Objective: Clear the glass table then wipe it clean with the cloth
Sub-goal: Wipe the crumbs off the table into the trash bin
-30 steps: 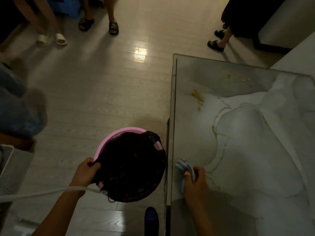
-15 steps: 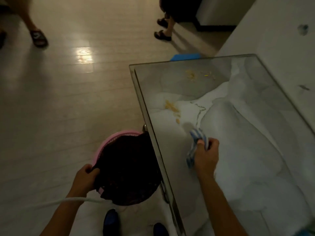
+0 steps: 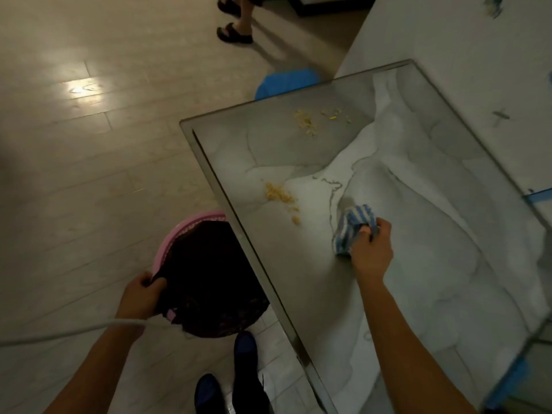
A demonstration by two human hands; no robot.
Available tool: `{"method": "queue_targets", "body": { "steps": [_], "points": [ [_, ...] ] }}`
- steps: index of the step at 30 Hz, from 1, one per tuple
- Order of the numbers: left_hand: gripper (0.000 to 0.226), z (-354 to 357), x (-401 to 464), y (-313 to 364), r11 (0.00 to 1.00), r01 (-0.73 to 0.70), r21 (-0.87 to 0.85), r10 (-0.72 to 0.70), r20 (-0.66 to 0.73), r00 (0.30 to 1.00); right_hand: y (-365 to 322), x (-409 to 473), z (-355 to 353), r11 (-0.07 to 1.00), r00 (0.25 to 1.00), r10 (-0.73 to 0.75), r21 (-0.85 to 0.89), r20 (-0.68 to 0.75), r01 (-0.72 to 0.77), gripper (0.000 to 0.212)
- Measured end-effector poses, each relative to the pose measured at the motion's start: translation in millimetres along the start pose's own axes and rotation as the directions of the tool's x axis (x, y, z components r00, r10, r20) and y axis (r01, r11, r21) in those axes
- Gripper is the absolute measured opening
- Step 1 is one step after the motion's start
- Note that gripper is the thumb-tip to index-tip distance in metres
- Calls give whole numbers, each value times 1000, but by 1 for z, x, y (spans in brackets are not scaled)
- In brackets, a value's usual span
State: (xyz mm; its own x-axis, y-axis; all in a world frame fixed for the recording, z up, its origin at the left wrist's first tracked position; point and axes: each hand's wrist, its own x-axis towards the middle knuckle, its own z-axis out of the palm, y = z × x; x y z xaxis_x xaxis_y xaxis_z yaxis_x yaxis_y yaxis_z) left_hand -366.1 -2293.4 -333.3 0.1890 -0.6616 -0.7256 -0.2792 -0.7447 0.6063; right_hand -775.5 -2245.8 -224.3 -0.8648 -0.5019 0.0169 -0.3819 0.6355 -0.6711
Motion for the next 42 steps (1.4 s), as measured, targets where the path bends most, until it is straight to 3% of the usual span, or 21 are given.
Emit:
{"method": "queue_targets", "body": {
  "steps": [6, 14, 19, 34, 39, 42],
  "points": [
    [4, 14, 14, 30, 1000, -1, 2, 1, -5, 1000, 7, 2, 39, 987, 987, -157, -10, 34, 157, 22],
    [6, 19, 44, 56, 1000, -10, 27, 9, 12, 1000, -46, 17, 96, 959, 952, -284, 57, 116, 279, 11],
    [7, 16, 71, 74, 999, -19, 34, 17, 67, 998, -63, 13, 111, 966, 946, -253, 113, 202, 234, 7],
    [6, -25, 100, 106, 999, 3, 54, -13, 191, 982, -113, -70, 143, 969, 951, -207, 185, 228, 167, 4],
    [7, -25, 93, 108, 999, 12, 46, -22, 219, 975, -126, -108, 156, 955, 947, -249, 214, 203, 206, 6],
    [8, -24, 88, 109, 999, 5, 32, -12, 228, 973, -126, -139, 166, 925, 898, -372, 173, 235, 338, 16]
  ]
}}
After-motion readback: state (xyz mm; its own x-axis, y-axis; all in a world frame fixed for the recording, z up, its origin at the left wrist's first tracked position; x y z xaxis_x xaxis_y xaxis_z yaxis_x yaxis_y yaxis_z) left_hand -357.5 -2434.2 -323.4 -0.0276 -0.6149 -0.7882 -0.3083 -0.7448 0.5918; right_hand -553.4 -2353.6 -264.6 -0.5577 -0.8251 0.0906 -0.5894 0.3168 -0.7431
